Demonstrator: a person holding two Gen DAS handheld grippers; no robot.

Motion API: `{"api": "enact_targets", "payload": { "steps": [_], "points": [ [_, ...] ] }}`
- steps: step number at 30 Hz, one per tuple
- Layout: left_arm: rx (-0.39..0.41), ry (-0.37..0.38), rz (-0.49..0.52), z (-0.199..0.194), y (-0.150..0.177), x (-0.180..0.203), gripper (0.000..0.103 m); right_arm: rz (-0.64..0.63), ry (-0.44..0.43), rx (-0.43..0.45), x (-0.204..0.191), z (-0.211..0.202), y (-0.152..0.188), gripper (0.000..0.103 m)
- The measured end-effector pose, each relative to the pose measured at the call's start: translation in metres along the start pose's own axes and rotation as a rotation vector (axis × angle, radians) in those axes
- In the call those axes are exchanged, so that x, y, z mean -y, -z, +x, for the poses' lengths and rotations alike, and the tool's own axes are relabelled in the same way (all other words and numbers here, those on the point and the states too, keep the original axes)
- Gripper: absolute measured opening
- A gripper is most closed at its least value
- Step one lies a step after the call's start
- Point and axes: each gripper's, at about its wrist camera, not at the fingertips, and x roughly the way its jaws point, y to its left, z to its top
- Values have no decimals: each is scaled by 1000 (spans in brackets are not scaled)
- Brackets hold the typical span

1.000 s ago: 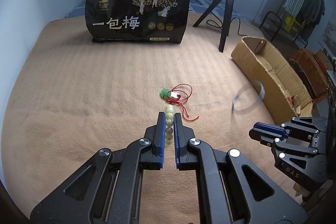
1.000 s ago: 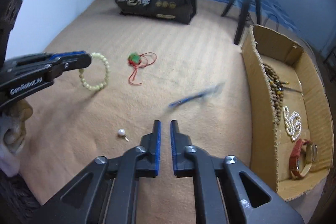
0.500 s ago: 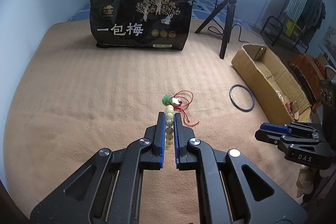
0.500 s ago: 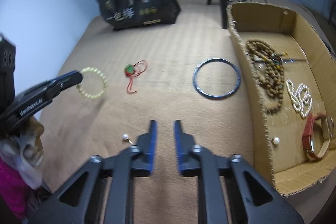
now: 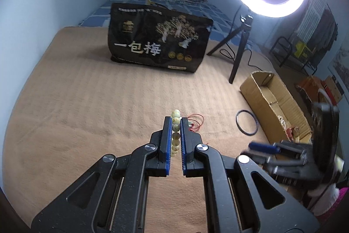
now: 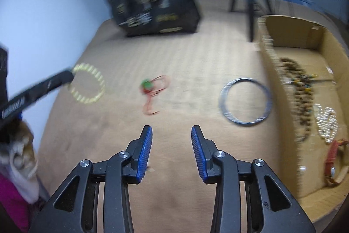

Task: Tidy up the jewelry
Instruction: 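Lower the right tool onto the pearl earring and close on it while the left tool holds the bracelet, then carry the bracelet and earring over the cardboard box with both tools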

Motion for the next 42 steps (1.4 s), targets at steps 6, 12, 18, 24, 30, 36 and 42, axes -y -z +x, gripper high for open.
{"api": "enact_targets", "payload": {
  "steps": [6,12,18,24,30,36,42],
  "points": [
    [6,-14,-20,-6,-2,-14,5,-206,16,-79,-38,17,18,35],
    [13,-16,-23,-10,-3,-16,5,-279,52,-124,-49,29,28,35],
    [13,-17,-23,-11,-3,-16,5,-314,89,-162,-55,44,33,25],
    [13,-16,-17,-12,-4,-11,5,-304,105,-159,-54,45,31,7],
    [20,1,-11,-15,-8,3,5,-306,107,-114,-56,25,29,7],
    [21,31,2,-14,-9,25,5,-256,111,-27,-42,-18,22,7],
    [20,77,23,-9,-13,58,5,-184,149,63,-11,-60,18,7]
  ]
}}
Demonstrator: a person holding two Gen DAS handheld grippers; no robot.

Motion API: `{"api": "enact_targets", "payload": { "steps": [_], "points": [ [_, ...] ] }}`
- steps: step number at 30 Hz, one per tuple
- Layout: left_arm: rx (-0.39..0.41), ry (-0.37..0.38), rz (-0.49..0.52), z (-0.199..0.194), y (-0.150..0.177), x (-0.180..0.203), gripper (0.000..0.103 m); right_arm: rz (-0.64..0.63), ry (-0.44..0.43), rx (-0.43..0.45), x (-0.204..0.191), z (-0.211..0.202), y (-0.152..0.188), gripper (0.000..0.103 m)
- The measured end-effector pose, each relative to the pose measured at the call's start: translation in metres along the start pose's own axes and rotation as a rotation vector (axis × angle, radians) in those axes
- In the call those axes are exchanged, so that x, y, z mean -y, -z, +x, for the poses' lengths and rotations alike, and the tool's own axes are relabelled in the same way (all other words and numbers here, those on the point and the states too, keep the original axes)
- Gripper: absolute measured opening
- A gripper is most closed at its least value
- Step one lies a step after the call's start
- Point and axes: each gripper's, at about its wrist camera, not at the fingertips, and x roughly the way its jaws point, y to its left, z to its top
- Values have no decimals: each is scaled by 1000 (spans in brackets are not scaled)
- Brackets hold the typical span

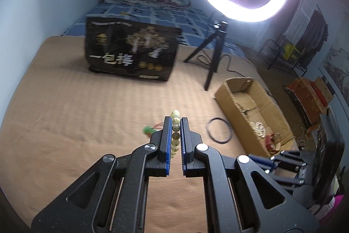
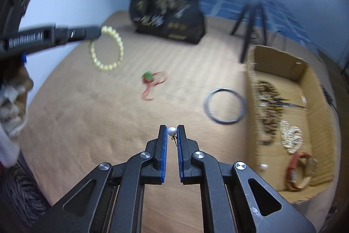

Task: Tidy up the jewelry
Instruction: 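Carry the bracelet and earring over the cardboard box with both tools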

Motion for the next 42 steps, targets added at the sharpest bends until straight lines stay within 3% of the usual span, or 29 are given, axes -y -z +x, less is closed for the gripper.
{"api": "enact_targets", "payload": {
  "steps": [14,30,42],
  "points": [
    [-12,125,32,29,-7,86,5,185,135,93,97,-52,21,7],
    [-68,246,62,70,1,158,5,305,204,83,159,-53,44,7],
    [-118,230,81,95,13,180,5,321,226,45,172,-46,54,8]
  ]
}}
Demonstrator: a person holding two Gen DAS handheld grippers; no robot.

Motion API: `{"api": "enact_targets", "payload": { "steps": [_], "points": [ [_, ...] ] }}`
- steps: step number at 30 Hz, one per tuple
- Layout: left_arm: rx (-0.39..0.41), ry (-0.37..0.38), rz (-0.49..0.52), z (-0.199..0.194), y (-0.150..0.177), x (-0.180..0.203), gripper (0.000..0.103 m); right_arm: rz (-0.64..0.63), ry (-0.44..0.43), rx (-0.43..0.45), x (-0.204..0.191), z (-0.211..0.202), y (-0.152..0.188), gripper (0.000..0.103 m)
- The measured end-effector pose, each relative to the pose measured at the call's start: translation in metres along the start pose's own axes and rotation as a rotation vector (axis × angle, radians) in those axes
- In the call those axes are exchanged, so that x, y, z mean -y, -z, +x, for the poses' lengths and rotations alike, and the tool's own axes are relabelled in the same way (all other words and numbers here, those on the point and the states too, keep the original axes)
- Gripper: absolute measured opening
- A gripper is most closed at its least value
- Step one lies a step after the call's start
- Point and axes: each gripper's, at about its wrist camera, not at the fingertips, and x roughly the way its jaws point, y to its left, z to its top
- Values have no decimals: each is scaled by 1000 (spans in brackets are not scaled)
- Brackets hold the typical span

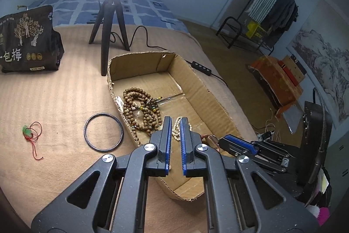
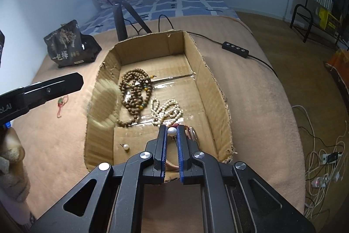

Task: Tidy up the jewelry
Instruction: 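Carry the bracelet and earring over the cardboard box with both tools, then open both tools to drop the bracelet and earring into the box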

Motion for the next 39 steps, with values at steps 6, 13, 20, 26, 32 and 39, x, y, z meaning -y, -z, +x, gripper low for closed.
{"api": "enact_targets", "payload": {
  "steps": [6,13,20,26,32,39],
  "points": [
    [-4,-33,11,0,1,-3,5,6,17,10,2,-2,0,33],
    [10,-46,17,-11,2,-2,5,-8,28,25,-4,-11,-3,33],
    [41,-64,39,-33,3,2,5,-10,45,54,-8,-27,-6,33],
    [88,-109,83,-58,6,5,5,-20,55,91,-14,-46,-7,33],
    [124,-149,124,-80,10,2,5,-53,71,129,-26,-64,-5,48],
    [154,-185,143,-101,11,-12,6,-87,66,160,-45,-77,-4,53]
  ]
}}
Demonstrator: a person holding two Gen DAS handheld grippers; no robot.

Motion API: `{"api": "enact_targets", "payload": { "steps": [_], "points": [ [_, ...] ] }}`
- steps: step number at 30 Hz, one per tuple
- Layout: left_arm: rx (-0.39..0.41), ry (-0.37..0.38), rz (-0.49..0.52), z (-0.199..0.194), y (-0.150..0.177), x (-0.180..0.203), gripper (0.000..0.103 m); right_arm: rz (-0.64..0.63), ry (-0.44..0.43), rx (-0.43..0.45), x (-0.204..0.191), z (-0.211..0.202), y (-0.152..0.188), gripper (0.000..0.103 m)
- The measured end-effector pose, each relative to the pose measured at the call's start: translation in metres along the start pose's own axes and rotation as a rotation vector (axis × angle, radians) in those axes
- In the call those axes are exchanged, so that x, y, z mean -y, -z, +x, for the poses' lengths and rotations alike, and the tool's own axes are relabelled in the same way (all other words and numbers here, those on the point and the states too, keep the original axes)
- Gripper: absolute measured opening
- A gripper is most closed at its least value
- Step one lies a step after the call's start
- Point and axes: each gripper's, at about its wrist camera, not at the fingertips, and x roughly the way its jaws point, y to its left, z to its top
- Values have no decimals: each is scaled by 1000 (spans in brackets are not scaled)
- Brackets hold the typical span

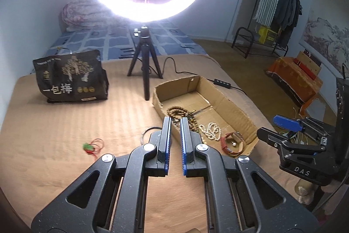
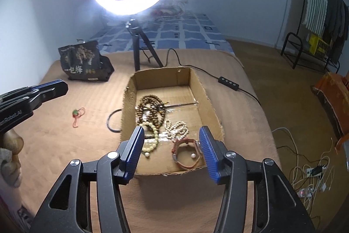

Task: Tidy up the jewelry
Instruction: 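Open both tools to drop the bracelet and earring into the box, then move the left tool to the jade pendant while the right tool approaches the blue bangle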

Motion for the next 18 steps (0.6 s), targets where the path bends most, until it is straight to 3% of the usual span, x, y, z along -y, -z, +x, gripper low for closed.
{"api": "enact_targets", "payload": {
  "steps": [2,4,6,9,13,18],
  "points": [
    [5,-9,1,-5,1,-6,6,-17,7,8,-9,-3,-1,60],
    [9,-20,2,-9,1,-13,17,-31,20,23,-17,-6,-2,65],
    [17,-34,0,-14,1,-21,24,-37,35,33,-26,-9,-3,67],
    [23,-59,-4,-21,2,-33,25,-31,42,46,-38,-14,-4,68],
    [35,-89,-14,-29,6,-51,42,-26,59,76,-54,-21,-8,68],
    [32,-133,-26,-33,11,-76,42,-23,46,114,-74,-30,-11,70]
  ]
}}
